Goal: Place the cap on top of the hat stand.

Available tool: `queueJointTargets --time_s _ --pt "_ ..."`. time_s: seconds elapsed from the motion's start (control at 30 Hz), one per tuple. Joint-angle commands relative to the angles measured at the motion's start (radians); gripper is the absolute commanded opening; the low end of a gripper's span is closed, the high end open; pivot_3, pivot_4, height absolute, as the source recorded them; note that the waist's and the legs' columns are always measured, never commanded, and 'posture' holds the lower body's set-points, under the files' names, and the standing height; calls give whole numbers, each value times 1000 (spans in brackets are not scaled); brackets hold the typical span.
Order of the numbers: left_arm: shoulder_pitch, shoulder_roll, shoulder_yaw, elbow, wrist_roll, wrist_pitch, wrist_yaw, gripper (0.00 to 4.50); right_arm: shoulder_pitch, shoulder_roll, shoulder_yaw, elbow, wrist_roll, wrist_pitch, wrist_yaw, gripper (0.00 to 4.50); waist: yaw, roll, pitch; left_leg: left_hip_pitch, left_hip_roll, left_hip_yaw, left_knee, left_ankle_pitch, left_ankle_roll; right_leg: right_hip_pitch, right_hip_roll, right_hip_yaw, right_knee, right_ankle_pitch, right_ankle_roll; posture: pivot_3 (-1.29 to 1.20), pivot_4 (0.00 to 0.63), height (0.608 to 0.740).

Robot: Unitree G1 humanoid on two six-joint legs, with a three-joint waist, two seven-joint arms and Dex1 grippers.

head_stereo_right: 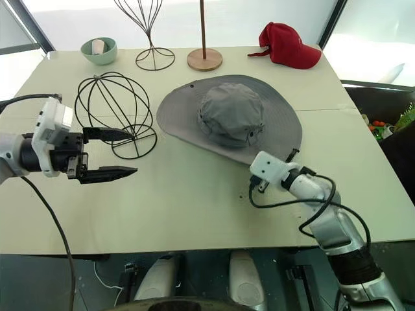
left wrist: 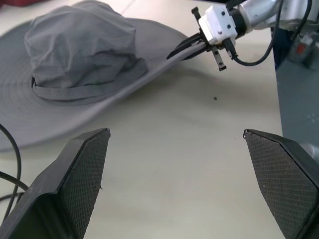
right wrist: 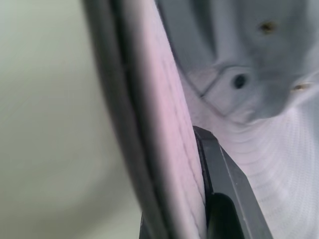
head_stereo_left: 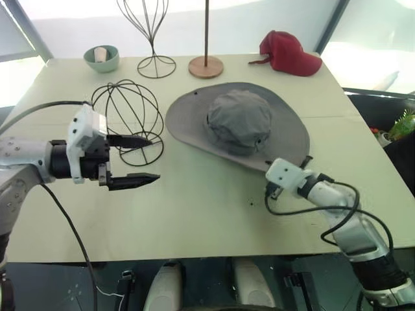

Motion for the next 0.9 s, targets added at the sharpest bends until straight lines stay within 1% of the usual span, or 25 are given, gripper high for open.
queueJointTargets --time_s 0.03,0.13,0.27,0.4,0.47,0.53,0.6,0.67,0.8,0.9 --pt "13 -4 112 -38 -60 31 55 4500 -165 -13 -76 -49 119 52 64 51 -2 1 1 0 0 0 0 0 0 0 0 0 0 0 0 0 150 740" --pt "36 -13 211 -50 -129 77 109 4500 -347 -17 -62 32 158 69 109 51 -6 2 1 0 0 0 0 0 0 -1 0 0 1 0 0 0 150 740" --pt "75 -12 324 -54 -173 111 167 4500 -579 13 4 196 159 -5 152 51 -8 2 1 0 0 0 -1 0 0 -1 0 0 0 0 0 0 150 740" --pt "152 -4 466 -68 -197 143 209 4500 -841 119 63 461 133 -141 139 51 -24 2 1 0 0 0 -1 0 1 -1 0 0 0 0 0 0 150 740" --pt "208 -1 555 -80 -197 160 216 4500 -961 186 76 603 123 -210 110 51 -29 2 1 -1 0 0 -2 0 1 -3 0 0 1 0 0 0 150 740" --pt "276 -1 671 -100 -192 180 220 4500 -1070 265 78 740 128 -277 82 51 -31 2 1 -1 0 1 -3 0 1 -6 0 0 2 0 -1 0 150 740" --pt "324 -11 788 -115 -216 208 247 4500 -1141 329 93 850 118 -349 67 51 -36 2 1 -3 0 1 -4 0 1 -8 0 0 2 -1 -1 0 150 740" --pt "356 -18 870 -131 -250 234 270 4500 -1173 374 105 920 109 -408 62 51 -37 2 1 -6 0 1 -4 0 1 -11 0 0 2 -1 -1 0 150 740" --pt "440 -36 982 -179 -275 256 292 4500 -1214 450 112 1020 105 -486 56 51 -30 1 1 -12 0 1 -1 0 0 -15 -1 0 2 0 -1 0 150 740" --pt "503 -48 1060 -201 -301 270 302 4500 -1226 496 114 1050 113 -522 65 51 -24 1 1 -14 0 0 -1 1 -2 -18 -1 0 3 0 -2 0 150 740"
